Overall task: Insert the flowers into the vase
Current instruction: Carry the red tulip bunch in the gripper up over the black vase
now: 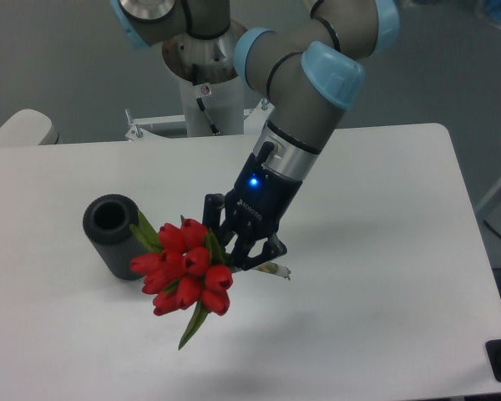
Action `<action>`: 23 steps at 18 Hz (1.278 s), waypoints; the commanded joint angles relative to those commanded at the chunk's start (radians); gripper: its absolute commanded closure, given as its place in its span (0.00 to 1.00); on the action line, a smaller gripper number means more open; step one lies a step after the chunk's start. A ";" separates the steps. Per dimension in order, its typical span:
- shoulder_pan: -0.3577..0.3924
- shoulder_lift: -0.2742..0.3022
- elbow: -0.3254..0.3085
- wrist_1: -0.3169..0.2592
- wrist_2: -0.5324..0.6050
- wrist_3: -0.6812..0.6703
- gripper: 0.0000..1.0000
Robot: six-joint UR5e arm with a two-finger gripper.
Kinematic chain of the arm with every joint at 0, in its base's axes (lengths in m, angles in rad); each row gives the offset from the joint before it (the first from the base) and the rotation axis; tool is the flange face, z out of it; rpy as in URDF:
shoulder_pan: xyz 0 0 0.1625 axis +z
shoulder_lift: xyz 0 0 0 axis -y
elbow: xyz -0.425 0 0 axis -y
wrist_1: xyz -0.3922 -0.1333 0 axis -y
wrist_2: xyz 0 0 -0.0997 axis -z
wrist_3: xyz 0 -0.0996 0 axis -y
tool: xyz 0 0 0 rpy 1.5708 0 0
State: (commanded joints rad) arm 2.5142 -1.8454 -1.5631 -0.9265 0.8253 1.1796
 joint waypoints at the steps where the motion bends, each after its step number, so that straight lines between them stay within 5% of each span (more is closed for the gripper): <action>1: -0.002 0.000 -0.003 0.000 0.000 0.000 0.82; 11: -0.011 0.000 -0.006 0.009 -0.043 -0.018 0.82; 15: -0.026 -0.002 -0.014 0.067 -0.074 -0.097 0.81; 21: -0.071 0.000 -0.014 0.080 -0.087 -0.135 0.81; 23: -0.069 -0.002 -0.014 0.080 -0.171 -0.144 0.82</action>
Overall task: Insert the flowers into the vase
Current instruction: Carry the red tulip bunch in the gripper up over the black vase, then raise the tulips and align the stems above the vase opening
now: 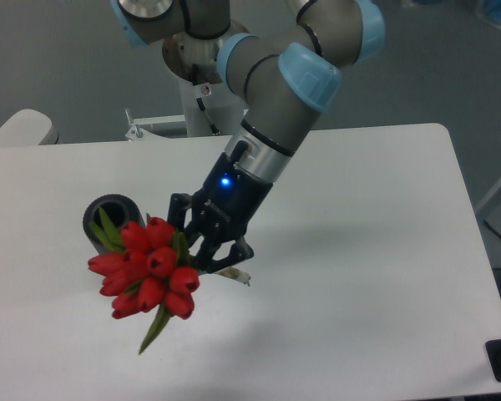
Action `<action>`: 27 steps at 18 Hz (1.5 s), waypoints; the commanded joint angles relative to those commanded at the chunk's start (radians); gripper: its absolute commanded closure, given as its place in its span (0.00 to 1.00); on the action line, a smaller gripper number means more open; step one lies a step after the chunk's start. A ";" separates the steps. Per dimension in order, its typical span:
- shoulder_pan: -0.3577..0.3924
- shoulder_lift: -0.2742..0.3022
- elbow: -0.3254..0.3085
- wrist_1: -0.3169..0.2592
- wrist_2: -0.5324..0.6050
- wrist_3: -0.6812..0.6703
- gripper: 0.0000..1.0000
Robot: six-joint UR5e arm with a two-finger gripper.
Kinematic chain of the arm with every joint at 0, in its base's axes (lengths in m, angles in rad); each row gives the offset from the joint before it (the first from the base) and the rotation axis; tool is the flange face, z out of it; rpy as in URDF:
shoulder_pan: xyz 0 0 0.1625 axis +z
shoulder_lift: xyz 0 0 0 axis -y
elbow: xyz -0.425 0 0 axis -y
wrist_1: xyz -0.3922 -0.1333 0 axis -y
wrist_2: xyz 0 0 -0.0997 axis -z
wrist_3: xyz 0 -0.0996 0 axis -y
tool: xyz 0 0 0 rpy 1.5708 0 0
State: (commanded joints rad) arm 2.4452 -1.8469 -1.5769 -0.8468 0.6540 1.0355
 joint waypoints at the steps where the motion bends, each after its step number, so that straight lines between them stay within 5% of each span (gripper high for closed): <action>1: 0.002 0.000 0.000 0.000 -0.057 -0.009 0.82; 9: 0.015 0.008 -0.005 -0.002 -0.358 -0.014 0.82; 27: 0.009 0.301 -0.250 0.006 -0.355 -0.045 0.83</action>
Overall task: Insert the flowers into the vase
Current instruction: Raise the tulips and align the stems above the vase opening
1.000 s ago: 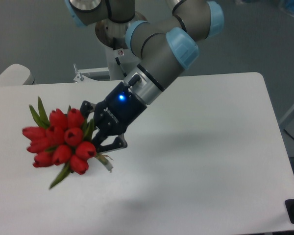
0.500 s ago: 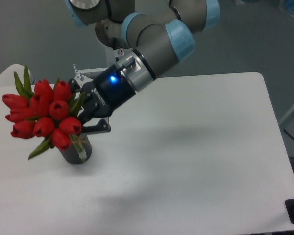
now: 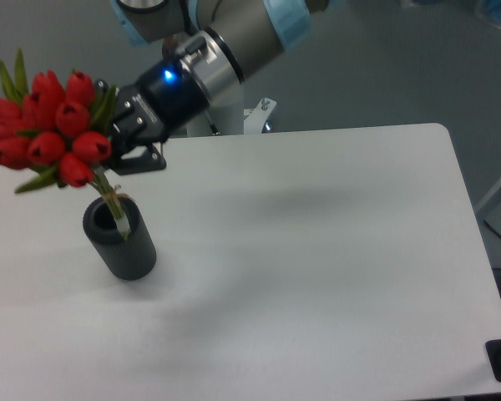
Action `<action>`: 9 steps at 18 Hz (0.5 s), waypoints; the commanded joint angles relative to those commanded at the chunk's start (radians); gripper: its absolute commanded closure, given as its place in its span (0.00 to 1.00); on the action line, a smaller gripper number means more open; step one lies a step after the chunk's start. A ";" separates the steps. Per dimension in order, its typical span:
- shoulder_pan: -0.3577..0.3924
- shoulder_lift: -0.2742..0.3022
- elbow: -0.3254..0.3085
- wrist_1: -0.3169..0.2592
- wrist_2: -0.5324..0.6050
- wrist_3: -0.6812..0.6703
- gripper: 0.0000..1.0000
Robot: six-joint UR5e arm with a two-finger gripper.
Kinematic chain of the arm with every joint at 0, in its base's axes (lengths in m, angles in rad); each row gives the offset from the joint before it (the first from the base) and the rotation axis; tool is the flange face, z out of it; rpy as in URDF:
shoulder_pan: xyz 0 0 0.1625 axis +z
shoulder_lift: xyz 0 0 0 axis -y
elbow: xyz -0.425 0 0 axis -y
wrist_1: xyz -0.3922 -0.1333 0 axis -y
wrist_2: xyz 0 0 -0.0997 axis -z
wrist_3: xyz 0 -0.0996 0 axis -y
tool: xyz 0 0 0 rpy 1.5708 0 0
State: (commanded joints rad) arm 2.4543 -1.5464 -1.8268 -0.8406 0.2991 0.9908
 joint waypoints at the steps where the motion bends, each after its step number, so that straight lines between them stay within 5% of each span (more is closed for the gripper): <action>1: 0.000 0.003 -0.006 -0.002 0.002 0.018 0.83; 9: -0.008 0.063 -0.101 -0.002 0.003 0.068 0.83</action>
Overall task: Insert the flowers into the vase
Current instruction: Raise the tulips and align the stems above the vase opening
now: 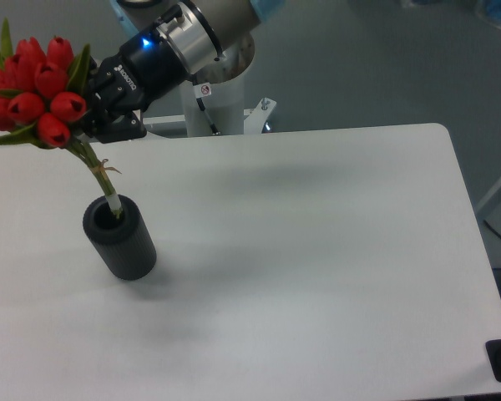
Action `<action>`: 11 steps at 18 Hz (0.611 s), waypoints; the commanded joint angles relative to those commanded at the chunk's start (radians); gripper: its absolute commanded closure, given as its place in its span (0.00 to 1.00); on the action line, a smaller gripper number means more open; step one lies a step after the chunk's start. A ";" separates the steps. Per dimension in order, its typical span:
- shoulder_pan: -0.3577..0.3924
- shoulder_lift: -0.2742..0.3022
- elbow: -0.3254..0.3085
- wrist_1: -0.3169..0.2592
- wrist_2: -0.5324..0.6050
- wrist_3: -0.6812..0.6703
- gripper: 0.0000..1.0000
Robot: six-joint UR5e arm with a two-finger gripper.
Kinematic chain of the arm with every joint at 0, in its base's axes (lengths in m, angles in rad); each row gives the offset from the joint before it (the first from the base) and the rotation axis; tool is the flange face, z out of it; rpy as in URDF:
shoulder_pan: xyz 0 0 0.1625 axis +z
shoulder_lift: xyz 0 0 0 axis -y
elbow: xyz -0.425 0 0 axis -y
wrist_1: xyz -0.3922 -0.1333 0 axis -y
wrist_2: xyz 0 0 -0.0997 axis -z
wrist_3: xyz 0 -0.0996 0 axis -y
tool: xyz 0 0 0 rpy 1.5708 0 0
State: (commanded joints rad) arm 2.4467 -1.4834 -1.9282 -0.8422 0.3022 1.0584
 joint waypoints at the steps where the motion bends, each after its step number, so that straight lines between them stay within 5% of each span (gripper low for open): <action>1: 0.000 -0.002 -0.002 0.000 0.002 0.000 0.83; 11: -0.040 -0.054 -0.008 0.003 0.011 0.046 0.83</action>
State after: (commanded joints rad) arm 2.4068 -1.5370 -1.9359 -0.8391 0.3129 1.1044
